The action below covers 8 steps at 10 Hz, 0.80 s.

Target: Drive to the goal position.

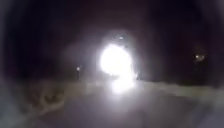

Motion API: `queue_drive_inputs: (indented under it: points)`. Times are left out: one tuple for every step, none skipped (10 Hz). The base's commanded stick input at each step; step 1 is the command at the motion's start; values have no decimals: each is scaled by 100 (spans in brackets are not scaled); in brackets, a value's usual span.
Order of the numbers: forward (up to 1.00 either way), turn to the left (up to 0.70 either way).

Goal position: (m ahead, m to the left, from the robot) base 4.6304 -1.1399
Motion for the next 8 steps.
queue_drive_inputs:
  points:
    - [100, 0]
    - [100, -4]
    - [100, -5]
    - [100, -5]
    - [100, -4]
    - [100, -3]
    - [100, -3]
    - [100, -4]
